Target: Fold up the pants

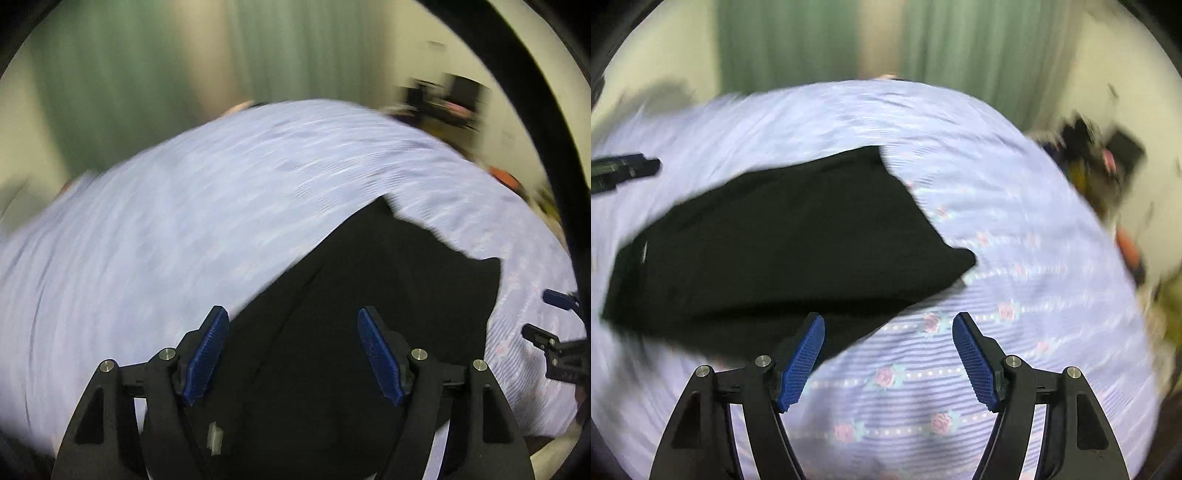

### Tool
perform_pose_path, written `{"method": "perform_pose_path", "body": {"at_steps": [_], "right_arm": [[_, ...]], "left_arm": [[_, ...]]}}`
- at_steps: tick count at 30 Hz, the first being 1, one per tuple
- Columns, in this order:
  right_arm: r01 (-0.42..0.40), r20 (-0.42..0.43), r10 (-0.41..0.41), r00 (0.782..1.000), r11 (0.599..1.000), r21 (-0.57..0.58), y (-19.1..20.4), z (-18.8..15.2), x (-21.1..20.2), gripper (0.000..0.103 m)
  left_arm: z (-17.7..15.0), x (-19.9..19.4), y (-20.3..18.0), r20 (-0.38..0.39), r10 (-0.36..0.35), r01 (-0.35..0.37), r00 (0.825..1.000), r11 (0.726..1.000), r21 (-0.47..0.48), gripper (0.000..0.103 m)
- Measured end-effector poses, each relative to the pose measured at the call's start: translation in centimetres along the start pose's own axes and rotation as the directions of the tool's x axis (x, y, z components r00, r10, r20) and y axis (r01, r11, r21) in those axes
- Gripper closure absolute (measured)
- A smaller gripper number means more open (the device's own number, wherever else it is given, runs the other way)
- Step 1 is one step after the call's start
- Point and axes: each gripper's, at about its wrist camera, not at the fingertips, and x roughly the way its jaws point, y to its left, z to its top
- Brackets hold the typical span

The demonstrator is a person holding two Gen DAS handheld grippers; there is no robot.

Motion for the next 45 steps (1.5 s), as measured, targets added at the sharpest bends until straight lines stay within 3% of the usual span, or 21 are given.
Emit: {"method": "perform_pose_path", "body": {"at_steps": [3, 6, 8, 12, 17, 20, 23, 24, 25, 28, 32, 34, 36, 38, 40, 41, 42, 43, 44, 45], "right_arm": [[-0.003, -0.015, 0.004, 1.000, 0.995, 0.099, -2.2, 0.6, 1.6, 0.032], [0.002, -0.016, 0.001, 1.000, 0.985, 0.173, -3.6, 0.9, 3.1, 0.032], [-0.003, -0.020, 0.008, 1.000, 0.974, 0.227, -4.1, 0.8, 3.8, 0.032], [-0.003, -0.040, 0.018, 0.999, 0.943, 0.332, -5.6, 0.8, 5.9, 0.033], [0.023, -0.076, 0.007, 0.997, 0.920, 0.391, -6.6, 0.2, 7.7, 0.036], [0.024, -0.092, 0.015, 0.996, 0.911, 0.411, -6.6, -0.1, 8.4, 0.038], [0.020, -0.093, 0.019, 0.996, 0.917, 0.399, -6.2, 0.1, 8.7, 0.038], [0.021, -0.091, 0.017, 0.996, 0.918, 0.397, -6.2, 0.3, 8.7, 0.038], [0.022, -0.090, 0.015, 0.996, 0.917, 0.398, -6.1, 0.4, 8.6, 0.038], [0.011, -0.086, 0.027, 0.996, 0.909, 0.416, -6.1, 0.9, 8.4, 0.038], [0.027, -0.069, 0.003, 0.998, 0.900, 0.435, -6.0, 1.7, 8.1, 0.038], [0.025, -0.065, 0.004, 0.998, 0.895, 0.446, -5.9, 2.0, 8.6, 0.038], [0.029, -0.061, 0.000, 0.998, 0.886, 0.463, -6.0, 2.0, 9.2, 0.040], [0.062, -0.084, -0.025, 0.996, 0.875, 0.480, -6.4, 1.9, 9.5, 0.041], [0.082, -0.098, -0.037, 0.995, 0.856, 0.510, -6.9, 1.4, 9.6, 0.041], [0.078, -0.097, -0.032, 0.995, 0.851, 0.520, -7.1, 1.3, 9.6, 0.041], [0.065, -0.092, -0.020, 0.996, 0.847, 0.528, -7.2, 1.1, 9.7, 0.041], [0.059, -0.088, -0.014, 0.996, 0.844, 0.533, -7.2, 1.1, 9.8, 0.041], [0.053, -0.083, -0.010, 0.997, 0.843, 0.535, -7.2, 1.1, 10.0, 0.041], [0.042, -0.077, 0.000, 0.997, 0.843, 0.536, -7.1, 1.1, 10.3, 0.041]], "left_arm": [[5.0, 4.8, -2.5, -0.011, -0.116, 0.116, 0.993, 0.979, 0.166, 0.032], [8.3, 9.6, -4.4, -0.040, -0.149, 0.155, 0.988, 0.950, 0.271, 0.034], [10.1, 12.6, -5.4, -0.073, -0.179, 0.193, 0.981, 0.939, 0.286, 0.036], [11.7, 17.3, -7.6, -0.144, -0.220, 0.255, 0.965, 0.916, 0.308, 0.040], [11.1, 21.4, -9.2, -0.197, -0.199, 0.263, 0.960, 0.885, 0.384, 0.044], [10.6, 22.6, -10.0, -0.214, -0.192, 0.268, 0.958, 0.869, 0.415, 0.055], [10.1, 23.0, -9.9, -0.236, -0.205, 0.290, 0.950, 0.859, 0.423, 0.080], [10.1, 23.1, -9.5, -0.235, -0.204, 0.288, 0.950, 0.861, 0.420, 0.093], [10.2, 23.0, -9.3, -0.232, -0.203, 0.286, 0.951, 0.862, 0.418, 0.097], [11.3, 22.6, -8.9, -0.209, -0.233, 0.299, 0.950, 0.870, 0.392, 0.098], [13.4, 22.4, -7.7, -0.173, -0.264, 0.310, 0.949, 0.883, 0.354, 0.098], [13.7, 23.4, -7.9, -0.203, -0.269, 0.327, 0.942, 0.877, 0.354, 0.098], [13.6, 24.3, -8.2, -0.216, -0.236, 0.306, 0.947, 0.866, 0.396, 0.098], [13.4, 24.8, -7.7, -0.231, -0.243, 0.316, 0.942, 0.872, 0.374, 0.098], [13.2, 24.0, -7.6, -0.212, -0.252, 0.319, 0.944, 0.862, 0.395, 0.095], [13.0, 23.5, -7.8, -0.208, -0.265, 0.329, 0.942, 0.852, 0.407, 0.090], [13.0, 23.3, -7.8, -0.213, -0.275, 0.342, 0.937, 0.843, 0.414, 0.068], [13.0, 23.4, -7.8, -0.215, -0.271, 0.339, 0.938, 0.843, 0.417, 0.039], [12.9, 23.5, -7.7, -0.210, -0.266, 0.332, 0.941, 0.849, 0.412, 0.032], [13.1, 24.0, -7.9, -0.228, -0.277, 0.349, 0.933, 0.849, 0.398, 0.034]]}}
